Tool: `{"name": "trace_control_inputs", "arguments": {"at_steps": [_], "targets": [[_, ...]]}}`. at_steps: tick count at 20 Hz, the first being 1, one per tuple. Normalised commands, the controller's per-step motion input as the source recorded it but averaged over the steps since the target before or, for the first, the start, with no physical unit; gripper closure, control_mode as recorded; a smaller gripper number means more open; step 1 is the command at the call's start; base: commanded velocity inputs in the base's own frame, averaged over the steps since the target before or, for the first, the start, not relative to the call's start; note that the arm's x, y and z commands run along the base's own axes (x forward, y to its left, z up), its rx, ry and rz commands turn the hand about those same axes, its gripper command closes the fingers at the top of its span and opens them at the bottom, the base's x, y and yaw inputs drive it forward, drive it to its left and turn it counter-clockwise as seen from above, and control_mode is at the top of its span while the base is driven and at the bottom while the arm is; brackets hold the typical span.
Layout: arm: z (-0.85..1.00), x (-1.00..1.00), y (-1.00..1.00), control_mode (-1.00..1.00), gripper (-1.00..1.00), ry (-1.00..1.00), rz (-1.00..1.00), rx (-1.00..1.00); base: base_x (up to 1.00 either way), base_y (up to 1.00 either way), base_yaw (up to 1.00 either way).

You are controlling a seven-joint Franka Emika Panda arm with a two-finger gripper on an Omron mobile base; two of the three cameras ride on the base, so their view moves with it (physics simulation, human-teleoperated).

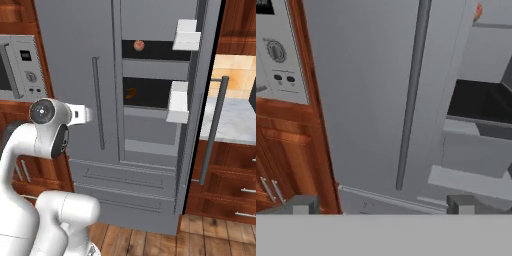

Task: Retrieve the peach and banana from the fridge and place them into the bowl on the dining table.

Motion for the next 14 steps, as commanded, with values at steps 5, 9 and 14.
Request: {"name": "trace_control_inputs", "arguments": {"at_steps": [5, 9, 14], "targets": [[0.56, 0.21, -0.14, -1.0, -1.0, 0.17, -0.13, -0.01, 0.0, 0.0, 0.0], [0.52, 0.17, -0.1, -1.0, -1.0, 0.06, -0.06, 0.0, 0.0, 0.0, 0.0], [0.17, 0.05, -0.01, -1.0, -1.0, 0.02, 0.0, 0.0, 0.0, 0.0, 0.0]]}}
